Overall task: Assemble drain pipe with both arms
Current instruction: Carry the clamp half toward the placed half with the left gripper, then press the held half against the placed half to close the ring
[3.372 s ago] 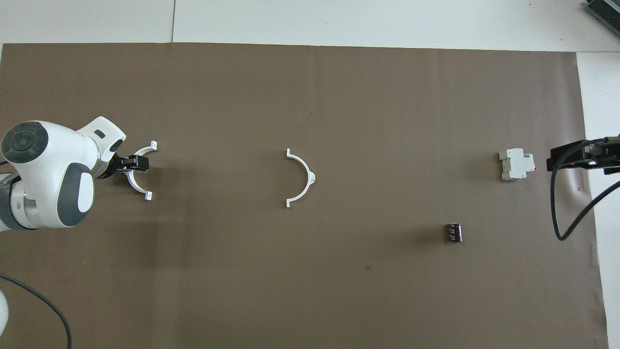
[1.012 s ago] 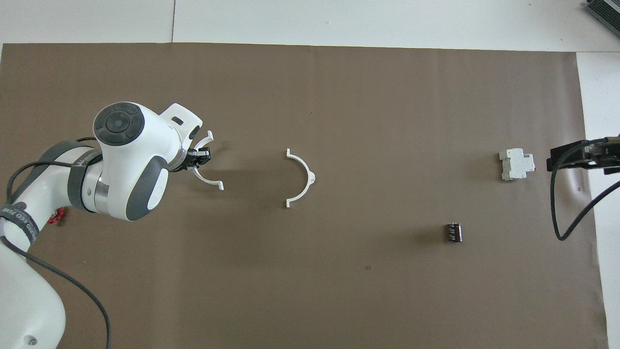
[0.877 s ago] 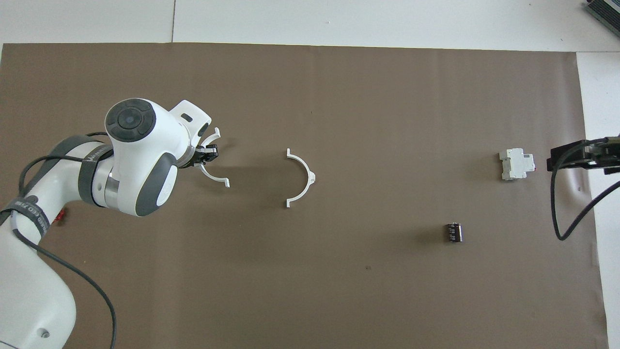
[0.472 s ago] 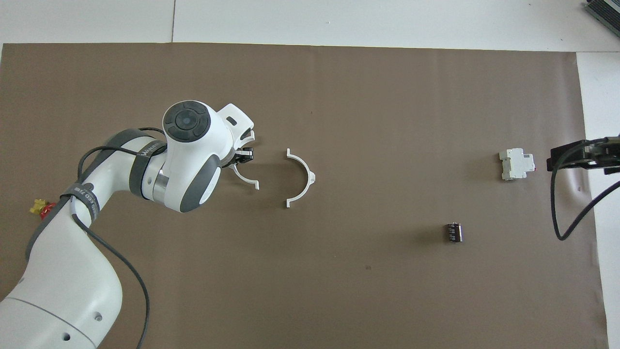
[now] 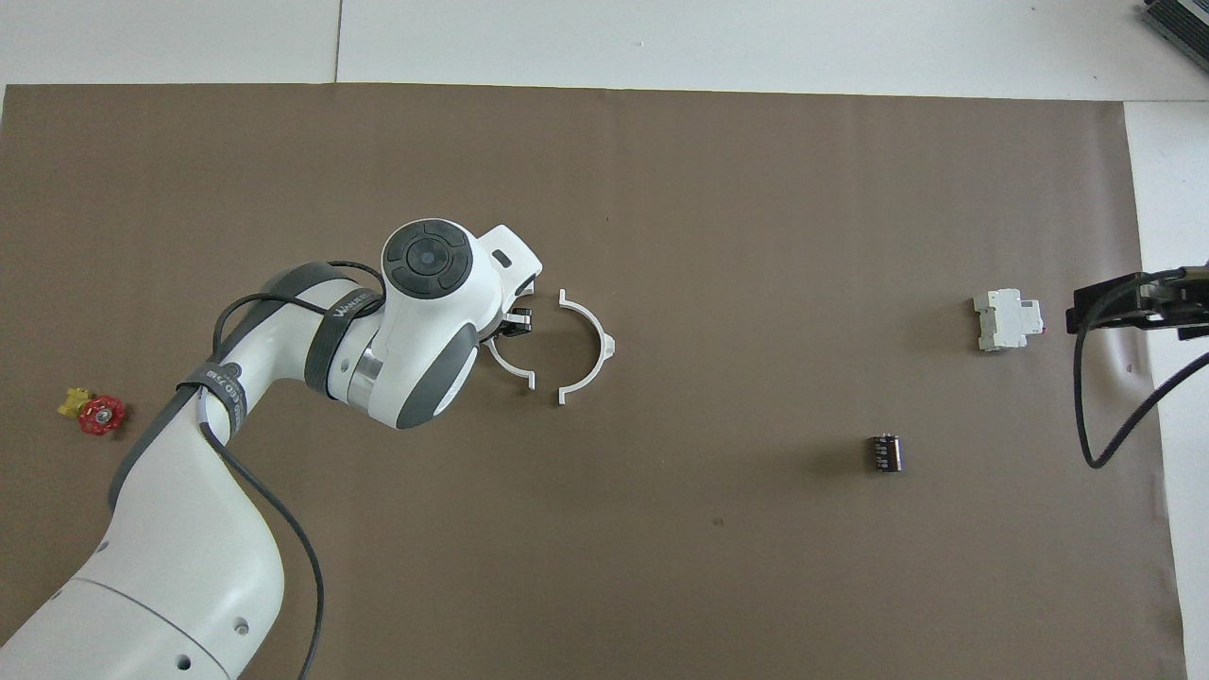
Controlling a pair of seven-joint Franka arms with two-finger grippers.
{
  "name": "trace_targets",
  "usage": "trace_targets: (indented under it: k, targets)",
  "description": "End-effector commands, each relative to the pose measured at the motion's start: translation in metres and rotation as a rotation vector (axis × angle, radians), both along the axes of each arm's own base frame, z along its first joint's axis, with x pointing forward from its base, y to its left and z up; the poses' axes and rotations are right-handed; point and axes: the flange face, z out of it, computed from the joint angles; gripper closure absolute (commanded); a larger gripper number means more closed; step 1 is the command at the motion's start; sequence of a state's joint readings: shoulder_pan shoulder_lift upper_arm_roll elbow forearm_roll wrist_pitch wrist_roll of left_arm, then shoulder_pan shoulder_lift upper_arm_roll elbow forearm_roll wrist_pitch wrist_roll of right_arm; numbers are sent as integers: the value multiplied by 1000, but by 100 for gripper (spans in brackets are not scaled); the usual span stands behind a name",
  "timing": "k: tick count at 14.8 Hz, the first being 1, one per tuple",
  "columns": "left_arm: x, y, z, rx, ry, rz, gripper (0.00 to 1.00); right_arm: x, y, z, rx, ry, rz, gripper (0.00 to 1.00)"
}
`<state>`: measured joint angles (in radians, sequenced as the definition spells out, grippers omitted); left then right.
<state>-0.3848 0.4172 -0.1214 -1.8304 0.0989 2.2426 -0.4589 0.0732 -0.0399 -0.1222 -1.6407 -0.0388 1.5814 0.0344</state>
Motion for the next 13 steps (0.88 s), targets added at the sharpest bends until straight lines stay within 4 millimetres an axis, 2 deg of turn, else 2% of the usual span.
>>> trace_targets:
  k: [1, 5, 9, 13]
  targets:
    - [-6, 0, 2, 25, -9, 6, 96, -6, -2, 2, -2, -5, 19, 0]
    - [-16, 0, 3, 24, -14, 14, 96, -6, -2, 2, -4, -4, 19, 0]
    - [-25, -12, 7, 19, -24, 37, 96, -6, -2, 2, -2, -3, 19, 0]
    - [-25, -14, 7, 15, -29, 44, 96, -6, -2, 2, -2, -5, 19, 0]
